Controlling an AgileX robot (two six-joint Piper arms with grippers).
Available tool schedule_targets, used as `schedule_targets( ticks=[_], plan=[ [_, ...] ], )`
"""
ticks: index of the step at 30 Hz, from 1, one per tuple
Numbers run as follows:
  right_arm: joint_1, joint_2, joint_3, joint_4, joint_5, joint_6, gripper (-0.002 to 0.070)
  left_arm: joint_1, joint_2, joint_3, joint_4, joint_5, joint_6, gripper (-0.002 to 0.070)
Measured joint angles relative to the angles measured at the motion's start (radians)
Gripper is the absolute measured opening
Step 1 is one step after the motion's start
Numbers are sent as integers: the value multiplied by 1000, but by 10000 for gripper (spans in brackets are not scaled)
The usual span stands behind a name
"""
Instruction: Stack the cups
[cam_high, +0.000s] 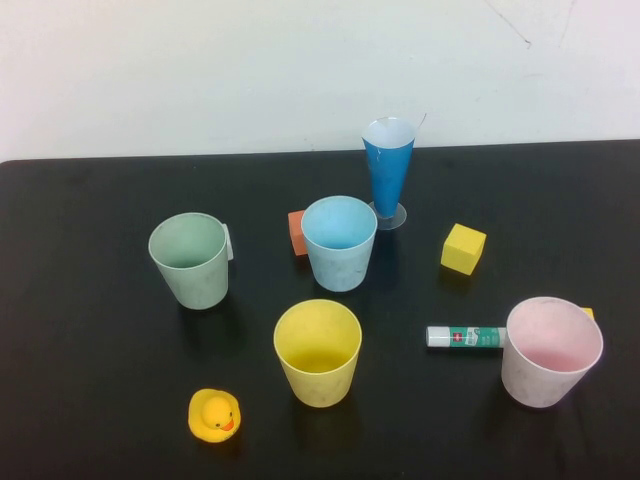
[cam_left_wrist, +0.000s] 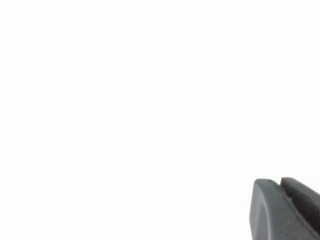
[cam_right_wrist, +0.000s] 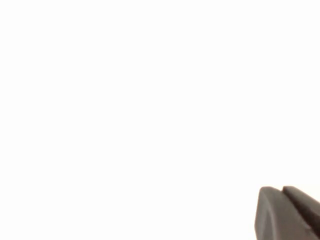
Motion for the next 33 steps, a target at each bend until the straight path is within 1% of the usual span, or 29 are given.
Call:
schedule_targets(
  ticks=[2,5,10,13,17,23,27,29,31,33],
  plan=[
    [0,0,-75,4,200,-39,-2,0,18,-99,-13,170,23,-2],
    [0,7,-186,6,486,-105,-2,0,92,-248,-19,350,42,-2],
    [0,132,-323,7,822,-232,-3,0,320,-424,-21,584,57,-2],
    [0,232,-375,34,964,-342,-3,0,478,-509,-31,709,61,-2],
    [0,371,-416,117,1075,-504,-2,0,709,-604,-57,817,89,-2],
    [0,522,-421,176,1119,-596,-3,0,1045,-732,-206,929,285,-2],
    [0,558,-421,188,1125,-650,-3,0,1272,-874,-261,950,327,3],
    [0,558,-421,201,1125,-668,-3,0,1362,-948,-270,970,348,39],
    [0,558,-421,216,1125,-673,-3,0,1446,-1021,-273,990,371,103],
    [0,558,-421,221,1128,-676,-3,0,1529,-1095,-273,1015,391,238]
  ],
)
